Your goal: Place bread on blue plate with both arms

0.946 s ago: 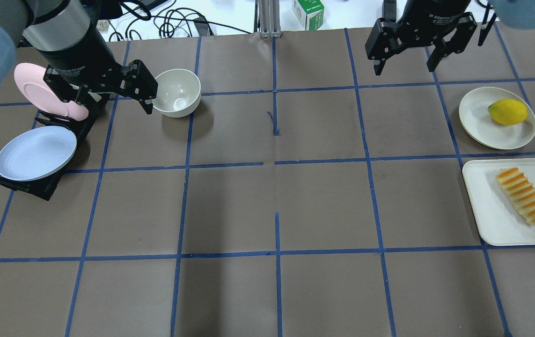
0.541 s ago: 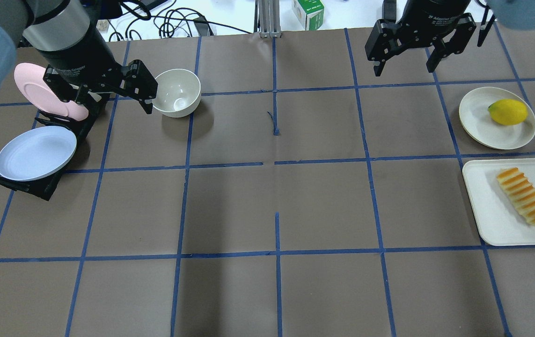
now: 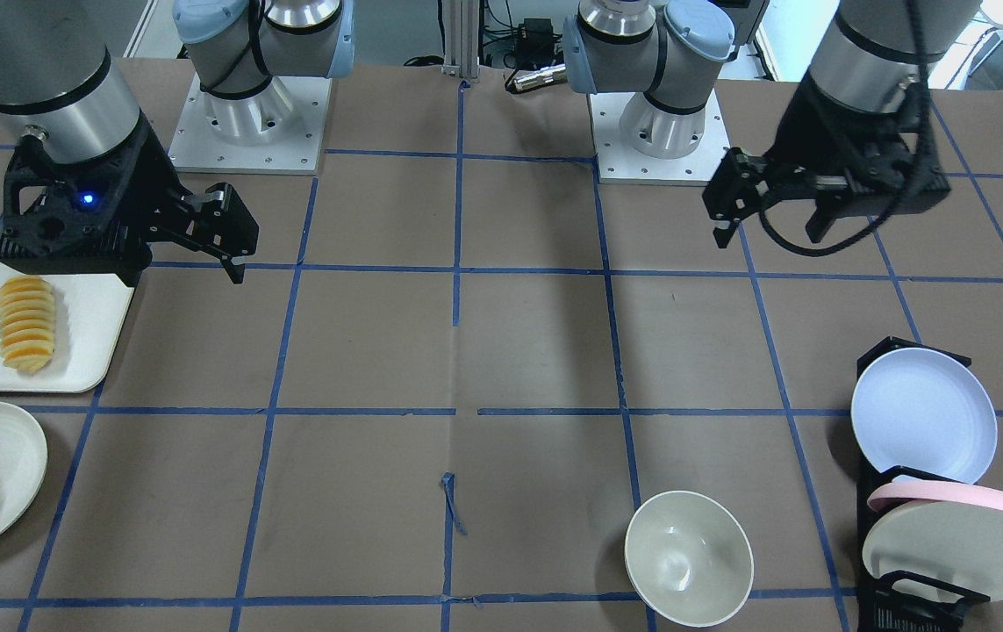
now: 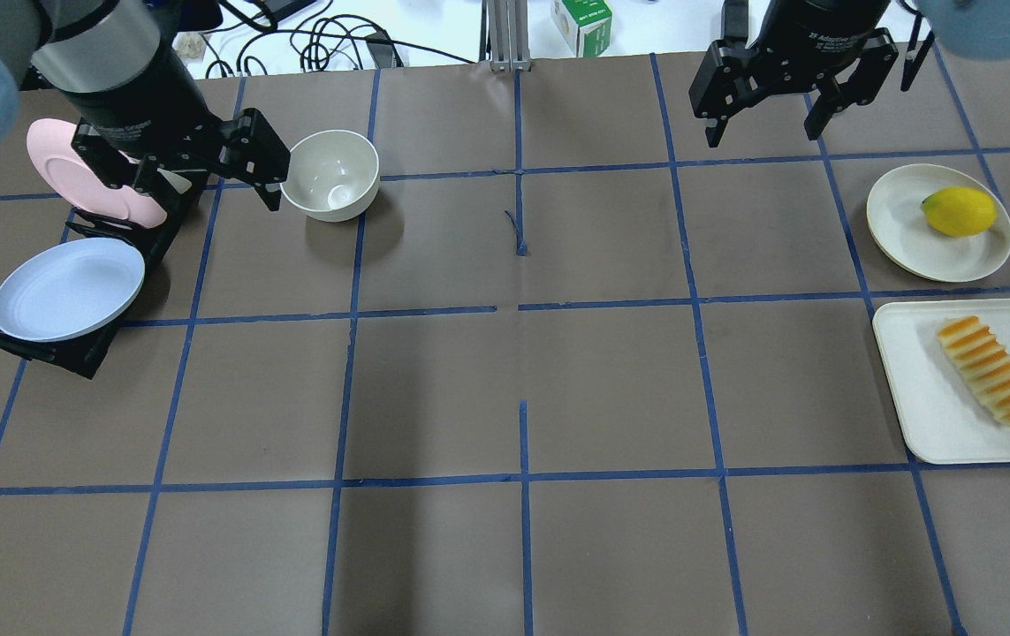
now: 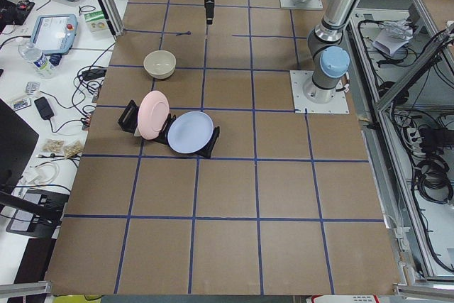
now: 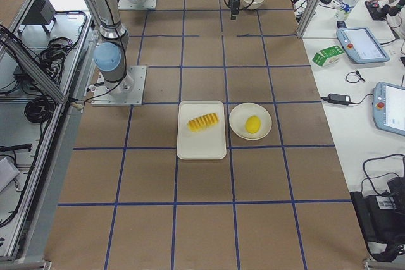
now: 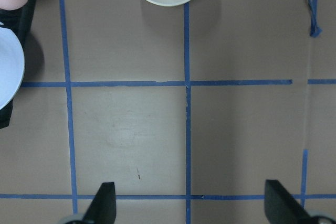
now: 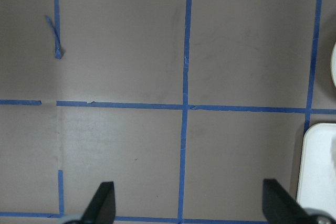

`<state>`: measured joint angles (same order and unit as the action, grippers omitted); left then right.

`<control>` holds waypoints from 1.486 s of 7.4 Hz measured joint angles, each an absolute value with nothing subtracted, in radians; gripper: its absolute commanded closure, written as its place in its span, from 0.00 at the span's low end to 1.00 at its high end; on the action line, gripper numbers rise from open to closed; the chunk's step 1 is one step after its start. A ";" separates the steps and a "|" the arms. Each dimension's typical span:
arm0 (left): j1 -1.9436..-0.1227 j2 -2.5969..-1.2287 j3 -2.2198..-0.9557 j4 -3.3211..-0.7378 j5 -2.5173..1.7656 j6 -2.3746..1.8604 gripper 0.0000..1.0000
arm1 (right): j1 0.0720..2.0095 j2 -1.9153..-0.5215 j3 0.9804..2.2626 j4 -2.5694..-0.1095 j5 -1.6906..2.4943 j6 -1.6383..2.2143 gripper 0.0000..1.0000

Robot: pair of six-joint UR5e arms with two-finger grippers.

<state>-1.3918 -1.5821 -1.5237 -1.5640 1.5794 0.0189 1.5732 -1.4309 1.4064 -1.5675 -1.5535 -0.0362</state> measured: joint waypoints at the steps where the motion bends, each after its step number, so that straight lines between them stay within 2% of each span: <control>1: -1.272 -1.600 -1.525 -1.558 1.560 0.018 0.00 | 1.563 -1.429 1.409 -1.562 -1.555 -0.038 0.00; 3: -1.082 -1.665 -1.530 -1.513 1.527 0.032 0.00 | 1.480 -1.426 1.416 -1.536 -1.556 -0.053 0.00; 4: -1.007 -1.720 -1.530 -1.465 1.524 0.058 0.03 | 1.411 -1.426 1.435 -1.516 -1.556 -0.098 0.00; 6: -0.895 -1.862 -1.531 -1.343 1.521 0.153 0.11 | 1.255 -1.425 1.520 -1.503 -1.567 -0.260 0.00; 8: -0.841 -2.003 -1.529 -1.215 1.515 0.191 0.11 | 1.122 -1.425 1.643 -1.598 -1.630 -0.504 0.00; 9: -0.824 -2.055 -1.529 -1.161 1.516 0.197 0.29 | 1.080 -1.425 1.716 -1.697 -1.674 -0.605 0.00; 11: -0.803 -2.096 -1.531 -1.134 1.516 0.200 0.89 | 0.993 -1.425 1.900 -2.010 -1.713 -0.882 0.00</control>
<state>-0.8028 -2.0957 -1.5315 -1.1337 1.5160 0.2004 0.9928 -1.4248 1.9002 -2.0104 -1.7133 -0.8823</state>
